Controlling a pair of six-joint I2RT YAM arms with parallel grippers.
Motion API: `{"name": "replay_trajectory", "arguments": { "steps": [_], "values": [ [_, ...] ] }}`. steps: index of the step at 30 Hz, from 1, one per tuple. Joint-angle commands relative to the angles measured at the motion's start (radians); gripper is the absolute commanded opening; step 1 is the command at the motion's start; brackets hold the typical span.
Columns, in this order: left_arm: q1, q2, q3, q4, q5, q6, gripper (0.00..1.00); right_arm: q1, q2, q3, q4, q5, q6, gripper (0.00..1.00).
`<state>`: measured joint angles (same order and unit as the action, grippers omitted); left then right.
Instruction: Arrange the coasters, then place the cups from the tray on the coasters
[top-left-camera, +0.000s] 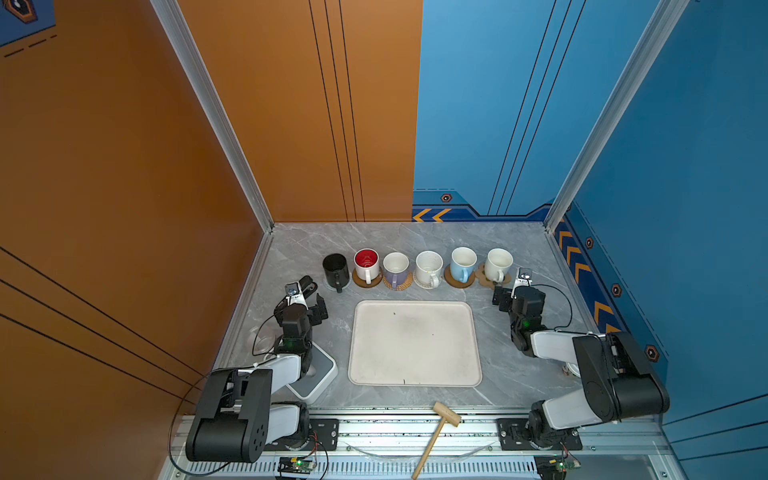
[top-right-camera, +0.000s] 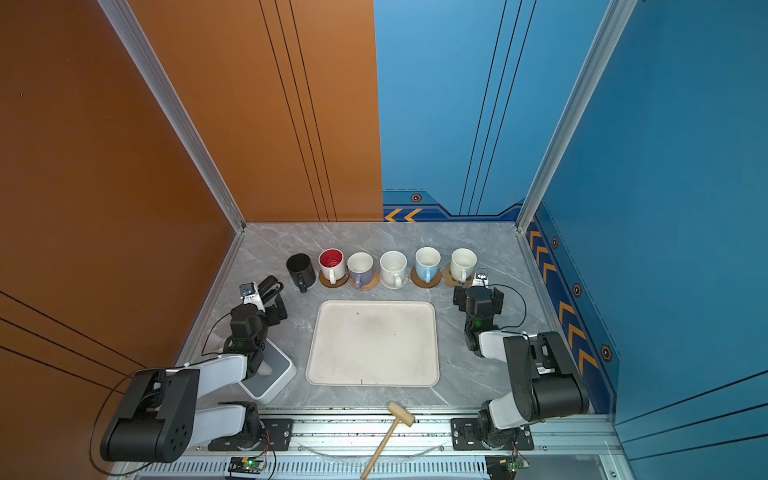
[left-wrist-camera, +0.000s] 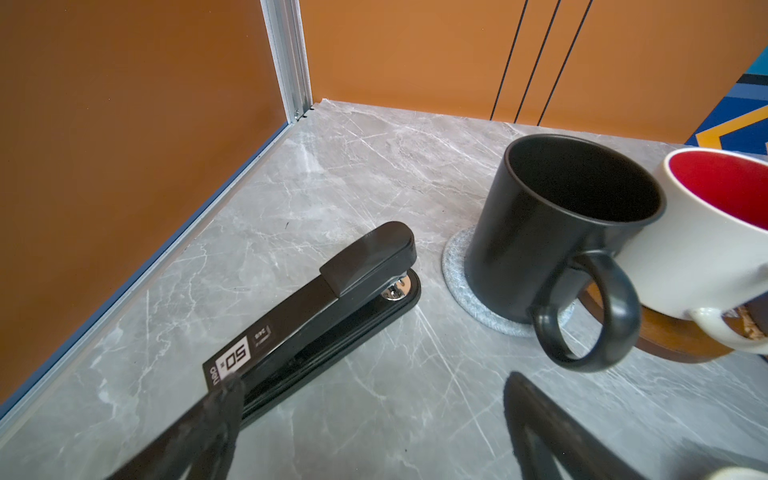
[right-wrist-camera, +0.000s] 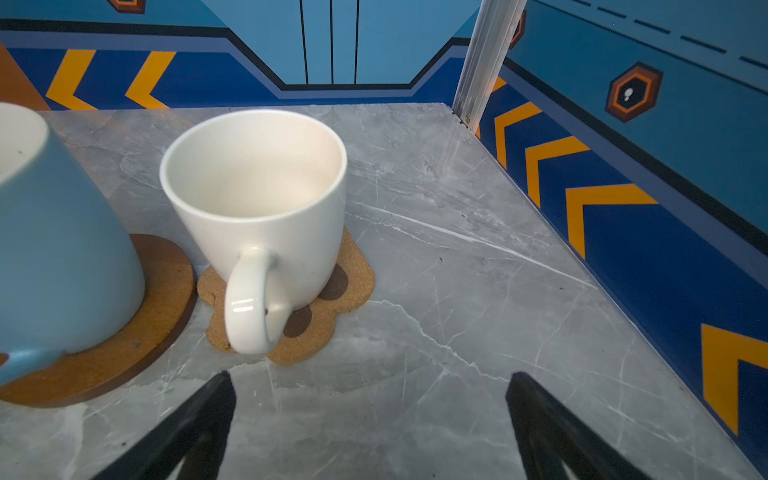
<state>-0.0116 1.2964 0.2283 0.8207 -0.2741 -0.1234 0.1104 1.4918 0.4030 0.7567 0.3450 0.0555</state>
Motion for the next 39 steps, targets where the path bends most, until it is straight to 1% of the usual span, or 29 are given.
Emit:
{"name": "replay_trajectory", "arguments": {
  "steps": [1, 5, 7, 8, 10, 13, 15, 19, 28, 39],
  "values": [
    [0.012, 0.042, 0.019, 0.108, -0.029, 0.025, 0.98, -0.011, 0.001, -0.013, 0.082, -0.001, -0.007, 1.00],
    [0.012, 0.140, 0.000, 0.247, -0.035, 0.028, 0.98, -0.028, 0.009, -0.021, 0.102, -0.027, 0.009, 1.00],
    [0.012, 0.192, -0.004, 0.326, -0.023, 0.039, 0.98, -0.039, 0.041, -0.035, 0.143, -0.040, 0.017, 1.00],
    [0.012, 0.205, -0.005, 0.333, -0.003, 0.043, 0.98, -0.041, 0.061, -0.052, 0.206, -0.051, 0.012, 1.00],
    [0.012, 0.237, -0.001, 0.357, -0.004, 0.045, 0.98, -0.041, 0.050, -0.049, 0.183, -0.047, 0.014, 1.00],
    [0.010, 0.276, 0.020, 0.361, 0.024, 0.059, 0.98, -0.044, 0.055, -0.047, 0.186, -0.056, 0.016, 1.00],
    [0.009, 0.265, 0.029, 0.330, 0.027, 0.061, 0.98, -0.044, 0.055, -0.049, 0.191, -0.055, 0.014, 1.00],
    [0.008, 0.271, 0.036, 0.322, 0.023, 0.063, 0.98, -0.044, 0.056, -0.048, 0.190, -0.055, 0.014, 1.00],
    [-0.014, 0.268, 0.104, 0.193, 0.006, 0.083, 0.98, -0.044, 0.055, -0.049, 0.190, -0.054, 0.015, 1.00],
    [-0.024, 0.267, 0.113, 0.179, -0.011, 0.090, 0.98, -0.044, 0.056, -0.049, 0.190, -0.054, 0.015, 1.00]
  ]
}}
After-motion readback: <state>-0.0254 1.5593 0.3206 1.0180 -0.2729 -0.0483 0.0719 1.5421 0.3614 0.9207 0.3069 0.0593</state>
